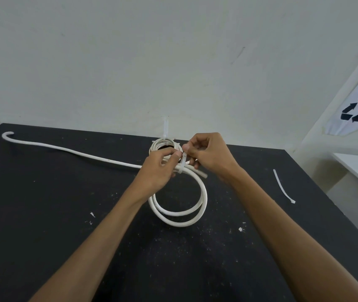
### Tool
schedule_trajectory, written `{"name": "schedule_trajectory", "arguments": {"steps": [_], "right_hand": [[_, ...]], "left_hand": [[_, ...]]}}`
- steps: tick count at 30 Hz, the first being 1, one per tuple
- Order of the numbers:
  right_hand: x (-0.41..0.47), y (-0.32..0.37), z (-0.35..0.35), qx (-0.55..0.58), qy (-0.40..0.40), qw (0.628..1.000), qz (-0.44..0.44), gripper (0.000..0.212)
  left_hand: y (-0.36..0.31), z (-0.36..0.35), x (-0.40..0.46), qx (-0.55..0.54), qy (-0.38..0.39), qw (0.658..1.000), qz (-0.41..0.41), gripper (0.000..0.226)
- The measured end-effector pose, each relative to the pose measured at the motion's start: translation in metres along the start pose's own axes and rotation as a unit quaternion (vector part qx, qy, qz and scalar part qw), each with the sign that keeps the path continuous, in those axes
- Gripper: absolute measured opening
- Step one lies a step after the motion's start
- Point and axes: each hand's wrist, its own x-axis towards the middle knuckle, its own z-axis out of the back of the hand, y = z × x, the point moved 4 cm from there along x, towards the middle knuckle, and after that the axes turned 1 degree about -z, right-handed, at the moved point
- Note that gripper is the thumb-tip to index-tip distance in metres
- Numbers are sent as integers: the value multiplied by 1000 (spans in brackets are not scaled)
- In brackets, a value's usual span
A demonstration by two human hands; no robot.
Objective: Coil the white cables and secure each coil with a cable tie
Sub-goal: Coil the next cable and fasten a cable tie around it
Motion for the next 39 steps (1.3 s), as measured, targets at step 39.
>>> {"name": "schedule_trajectory", "arguments": {"steps": [39], "right_hand": [[12,4,-5,45,-33,998,-33,21]], "left_hand": [[2,0,-8,-114,79,986,94,20]]}}
